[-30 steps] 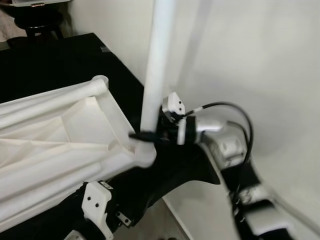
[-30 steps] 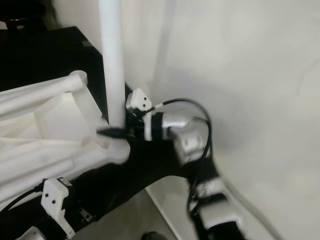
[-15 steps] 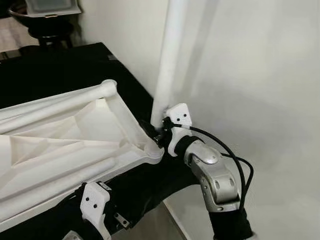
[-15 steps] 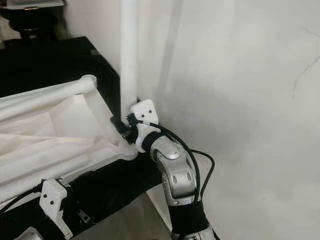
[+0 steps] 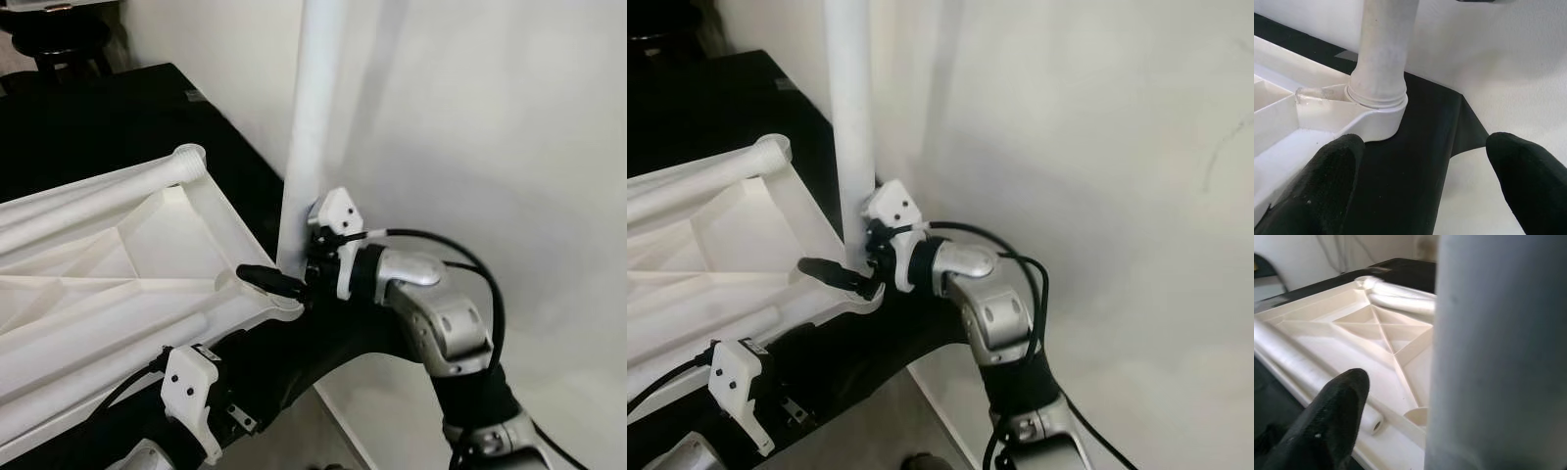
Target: Building children table
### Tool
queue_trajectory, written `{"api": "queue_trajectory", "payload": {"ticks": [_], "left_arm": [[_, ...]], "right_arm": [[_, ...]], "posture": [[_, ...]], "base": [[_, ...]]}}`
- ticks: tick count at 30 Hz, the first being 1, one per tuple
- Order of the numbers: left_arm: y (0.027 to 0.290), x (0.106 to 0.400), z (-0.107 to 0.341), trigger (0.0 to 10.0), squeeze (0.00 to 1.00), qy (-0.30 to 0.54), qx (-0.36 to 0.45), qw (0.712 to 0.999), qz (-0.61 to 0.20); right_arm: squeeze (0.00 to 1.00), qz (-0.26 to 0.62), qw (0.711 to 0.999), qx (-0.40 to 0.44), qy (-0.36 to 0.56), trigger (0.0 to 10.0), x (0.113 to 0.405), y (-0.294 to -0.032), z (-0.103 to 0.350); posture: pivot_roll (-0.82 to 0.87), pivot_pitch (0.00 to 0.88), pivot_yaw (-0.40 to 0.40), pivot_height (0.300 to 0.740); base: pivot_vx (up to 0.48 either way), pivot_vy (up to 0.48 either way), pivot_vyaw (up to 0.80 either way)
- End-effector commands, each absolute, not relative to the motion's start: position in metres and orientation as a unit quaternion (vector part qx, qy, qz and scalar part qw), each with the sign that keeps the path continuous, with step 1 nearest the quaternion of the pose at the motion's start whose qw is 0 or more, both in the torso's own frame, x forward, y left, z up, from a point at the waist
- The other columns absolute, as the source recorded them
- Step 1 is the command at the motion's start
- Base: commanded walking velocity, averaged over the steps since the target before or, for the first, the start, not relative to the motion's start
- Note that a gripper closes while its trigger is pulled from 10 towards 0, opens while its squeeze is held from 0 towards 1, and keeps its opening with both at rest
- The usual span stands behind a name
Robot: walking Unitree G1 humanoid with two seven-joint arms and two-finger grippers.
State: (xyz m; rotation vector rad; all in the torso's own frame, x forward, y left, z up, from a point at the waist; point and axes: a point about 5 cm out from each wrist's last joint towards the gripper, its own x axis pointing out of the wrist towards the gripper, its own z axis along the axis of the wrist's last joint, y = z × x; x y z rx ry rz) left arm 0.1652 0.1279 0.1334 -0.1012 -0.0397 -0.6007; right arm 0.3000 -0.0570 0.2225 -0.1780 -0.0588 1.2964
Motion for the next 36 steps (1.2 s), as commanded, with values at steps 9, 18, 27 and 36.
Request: {"api": "queue_trajectory", "payload": {"ticks": [9,18,27,36], "left_arm": [[0.124,0.159,0.13,10.0,0.0,-0.011,-0.054,0.954,-0.293],[0.123,0.156,0.129,10.0,0.0,-0.007,-0.056,0.954,-0.295],[0.123,0.155,0.129,10.0,0.0,-0.006,-0.058,0.953,-0.297],[0.126,0.156,0.128,10.0,0.0,-0.006,-0.055,0.954,-0.296]], "right_arm": [[0.0,0.729,0.668,-0.144,-0.047,9.0,0.299,-0.04,0.232],[0.0,0.761,0.63,-0.153,-0.035,0.0,0.303,-0.046,0.229],[0.0,0.696,0.709,-0.113,-0.016,0.0,0.315,-0.055,0.212],[0.0,0.346,0.935,-0.06,0.046,0.0,0.3,-0.053,0.167]], "posture": [[-0.16,0.154,-0.131,0.74],[-0.16,0.148,-0.125,0.74],[-0.17,0.145,-0.12,0.74],[-0.2,0.132,-0.089,0.74]], "base": [[0.0,0.0,0.0],[0.0,0.0,0.0],[0.0,0.0,0.0],[0.0,0.0,0.0]]}}
